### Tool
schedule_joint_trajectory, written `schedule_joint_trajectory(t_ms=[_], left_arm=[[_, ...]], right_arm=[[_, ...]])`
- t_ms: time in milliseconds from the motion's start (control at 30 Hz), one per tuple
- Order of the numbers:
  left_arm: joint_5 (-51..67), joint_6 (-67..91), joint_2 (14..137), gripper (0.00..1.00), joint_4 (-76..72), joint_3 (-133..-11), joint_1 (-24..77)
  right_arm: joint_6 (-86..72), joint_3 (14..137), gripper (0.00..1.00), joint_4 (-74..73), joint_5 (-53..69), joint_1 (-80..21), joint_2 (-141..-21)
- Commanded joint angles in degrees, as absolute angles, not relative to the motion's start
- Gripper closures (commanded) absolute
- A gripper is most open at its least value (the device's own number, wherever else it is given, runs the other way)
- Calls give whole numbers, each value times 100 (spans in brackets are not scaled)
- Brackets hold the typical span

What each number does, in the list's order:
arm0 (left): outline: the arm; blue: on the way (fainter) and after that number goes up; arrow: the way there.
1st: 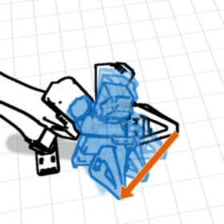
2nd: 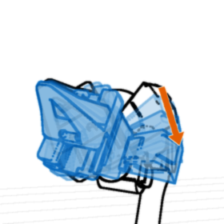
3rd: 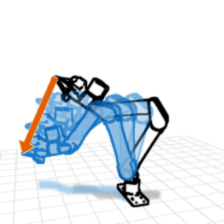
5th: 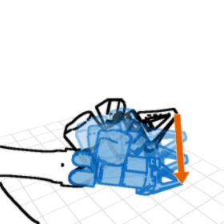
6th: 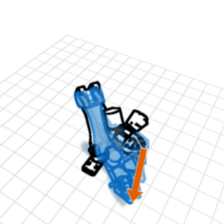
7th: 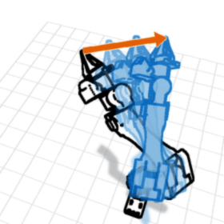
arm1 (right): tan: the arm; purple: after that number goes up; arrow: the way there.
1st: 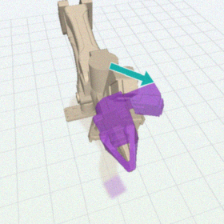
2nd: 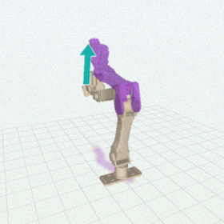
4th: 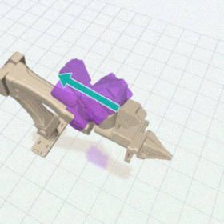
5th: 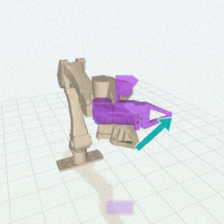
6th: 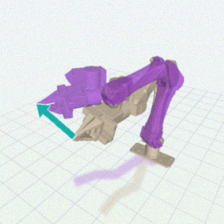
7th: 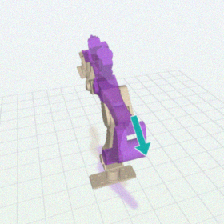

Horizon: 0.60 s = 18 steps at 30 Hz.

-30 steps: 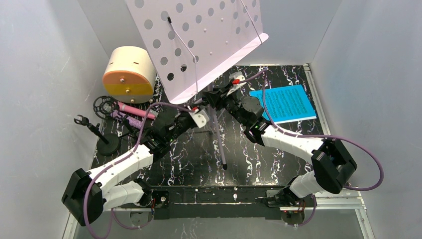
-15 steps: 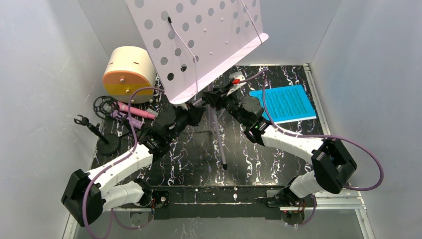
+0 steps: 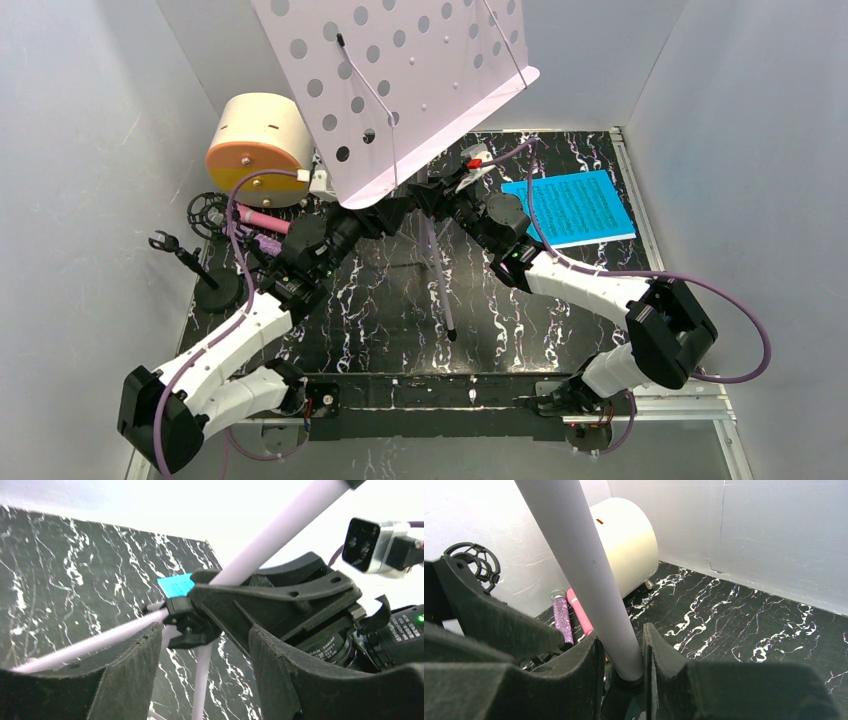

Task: Pack up the instrument practice props
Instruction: Close the music stand at the center of the board.

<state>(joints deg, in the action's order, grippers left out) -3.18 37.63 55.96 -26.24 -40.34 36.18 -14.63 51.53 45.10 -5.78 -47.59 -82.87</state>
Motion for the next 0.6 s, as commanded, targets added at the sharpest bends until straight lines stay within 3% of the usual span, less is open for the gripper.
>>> schedule_joint_trajectory(t_ms=[0, 200, 567], left_arm=[[298, 2928, 5688, 36, -2943, -4539, 3293], [1001, 2409, 6190, 27, -3357, -5105, 3018], [2101, 2346, 7139, 27, -3929, -5844, 2782]], right_arm=[[-2361, 4953, 99, 3650, -387, -4796, -8477], [-2235, 4999, 99, 3578, -262, -4798, -8490], [-2010, 5104, 99, 3375, -48, -4799, -8522]])
